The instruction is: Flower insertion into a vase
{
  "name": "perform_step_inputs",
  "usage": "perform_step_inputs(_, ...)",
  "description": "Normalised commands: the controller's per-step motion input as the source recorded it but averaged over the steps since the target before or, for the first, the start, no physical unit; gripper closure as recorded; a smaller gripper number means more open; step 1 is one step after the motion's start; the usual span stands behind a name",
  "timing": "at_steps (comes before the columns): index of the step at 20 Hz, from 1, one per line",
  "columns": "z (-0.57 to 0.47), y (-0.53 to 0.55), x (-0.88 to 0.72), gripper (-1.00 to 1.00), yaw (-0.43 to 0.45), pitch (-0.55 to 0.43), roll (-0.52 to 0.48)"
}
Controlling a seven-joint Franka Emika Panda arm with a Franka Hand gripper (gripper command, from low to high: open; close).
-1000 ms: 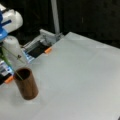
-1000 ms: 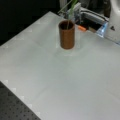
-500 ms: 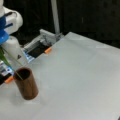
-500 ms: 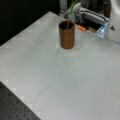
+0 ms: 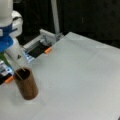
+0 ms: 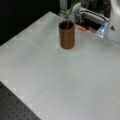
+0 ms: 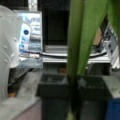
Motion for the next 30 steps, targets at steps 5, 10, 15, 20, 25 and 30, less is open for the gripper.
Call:
perform_step_inputs(5,0.14,-0.12,0.37,1.0,-0.058,0.511,0.1)
perform_step_inputs(10,0.0,-0.07,0.36,1.0,-0.067,0.45,0.069)
perform_step_inputs(15,-0.03,0.02,0.29,1.0,-0.062,0.421,-0.009)
perform_step_inputs(20,0.0,0.1,0.29,1.0,-0.095,0.395,-0.07)
perform_step_inputs(25,0.03,0.07,0.21,1.0,-0.148,0.274,-0.047)
perform_step_inputs(30,0.09,0.02,0.15,1.0,-0.162,0.223,-0.04)
